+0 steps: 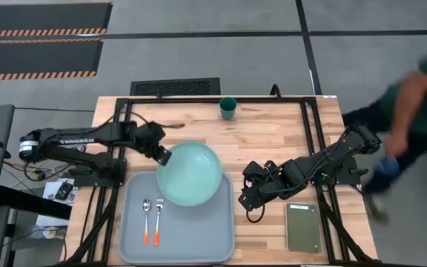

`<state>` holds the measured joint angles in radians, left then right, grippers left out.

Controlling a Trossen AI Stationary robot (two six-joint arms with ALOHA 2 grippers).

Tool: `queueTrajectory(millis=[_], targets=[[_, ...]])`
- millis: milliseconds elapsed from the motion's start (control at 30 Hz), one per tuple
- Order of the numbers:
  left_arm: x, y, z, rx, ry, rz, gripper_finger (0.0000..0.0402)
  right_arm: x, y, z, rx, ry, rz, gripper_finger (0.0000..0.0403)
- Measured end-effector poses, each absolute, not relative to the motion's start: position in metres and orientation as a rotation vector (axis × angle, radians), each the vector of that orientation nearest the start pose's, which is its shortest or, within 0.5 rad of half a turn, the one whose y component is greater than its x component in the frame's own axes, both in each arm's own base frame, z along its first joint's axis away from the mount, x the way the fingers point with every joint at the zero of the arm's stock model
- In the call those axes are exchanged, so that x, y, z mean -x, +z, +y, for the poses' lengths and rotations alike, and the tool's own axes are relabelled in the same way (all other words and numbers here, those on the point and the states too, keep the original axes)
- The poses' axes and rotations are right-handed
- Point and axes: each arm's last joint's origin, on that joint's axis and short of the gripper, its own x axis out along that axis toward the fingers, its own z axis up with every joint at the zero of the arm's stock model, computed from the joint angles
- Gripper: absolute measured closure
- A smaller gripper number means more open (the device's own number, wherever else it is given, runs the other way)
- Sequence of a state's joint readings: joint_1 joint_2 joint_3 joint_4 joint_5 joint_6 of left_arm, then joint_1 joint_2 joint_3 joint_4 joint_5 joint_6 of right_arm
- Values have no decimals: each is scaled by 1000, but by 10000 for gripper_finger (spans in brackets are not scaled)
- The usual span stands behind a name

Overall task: Pick and place plate/cup/fork/spoon on tray
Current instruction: Put the green plate on the gray tray to the right of the orange fork

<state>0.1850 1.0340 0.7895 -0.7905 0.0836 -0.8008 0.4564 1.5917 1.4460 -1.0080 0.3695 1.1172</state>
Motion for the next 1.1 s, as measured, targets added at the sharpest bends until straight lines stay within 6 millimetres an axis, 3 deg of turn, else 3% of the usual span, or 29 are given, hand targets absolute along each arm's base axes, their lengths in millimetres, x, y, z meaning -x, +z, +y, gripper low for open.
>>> queueTrajectory(millis=[300,467,900,1100], targets=[[-192,249,-7,853,482,879,401,-288,305,130,-552,-494,937,154],[-201,241,-27,843,449,929,401,-289,305,130,-558,-489,928,154],[-245,188,-74,801,390,1035,401,-289,306,130,-541,-495,908,154],[-251,164,-87,794,398,1138,401,-289,306,130,-534,-490,908,154]])
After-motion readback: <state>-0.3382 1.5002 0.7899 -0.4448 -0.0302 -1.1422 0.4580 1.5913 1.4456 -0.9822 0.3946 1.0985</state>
